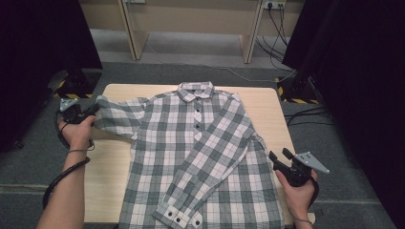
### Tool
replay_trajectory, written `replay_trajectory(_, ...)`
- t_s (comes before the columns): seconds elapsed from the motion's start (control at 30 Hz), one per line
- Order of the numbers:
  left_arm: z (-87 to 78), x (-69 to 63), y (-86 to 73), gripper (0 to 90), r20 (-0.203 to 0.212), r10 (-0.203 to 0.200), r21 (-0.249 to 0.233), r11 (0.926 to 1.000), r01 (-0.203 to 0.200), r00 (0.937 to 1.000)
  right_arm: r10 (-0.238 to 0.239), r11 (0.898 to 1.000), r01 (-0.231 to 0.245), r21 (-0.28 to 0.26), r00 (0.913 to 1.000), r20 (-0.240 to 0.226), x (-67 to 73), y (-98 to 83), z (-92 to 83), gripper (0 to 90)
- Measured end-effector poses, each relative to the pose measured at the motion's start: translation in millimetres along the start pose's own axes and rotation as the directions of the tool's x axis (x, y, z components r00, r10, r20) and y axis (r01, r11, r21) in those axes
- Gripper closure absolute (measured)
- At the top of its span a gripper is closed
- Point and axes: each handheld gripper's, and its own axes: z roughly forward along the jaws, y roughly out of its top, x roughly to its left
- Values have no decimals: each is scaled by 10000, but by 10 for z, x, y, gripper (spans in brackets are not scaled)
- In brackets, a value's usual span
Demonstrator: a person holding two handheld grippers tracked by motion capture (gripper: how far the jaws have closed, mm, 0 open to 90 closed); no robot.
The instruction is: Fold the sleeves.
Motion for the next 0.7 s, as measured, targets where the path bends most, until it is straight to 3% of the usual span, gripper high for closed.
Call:
replay_trajectory(0.27, -28, -165, 142, 890, 459, 29, -503, 9987, -6, 9989, 18, 10000, -18, -3, 10000, 11, -1, 0, 0, 391)
replay_trajectory(0.7, 5, -537, 327, 889, 1094, 489, -1042, 9938, -375, 9928, 108, 9999, -108, 38, 9999, 8, 0, 1, 3, 392)
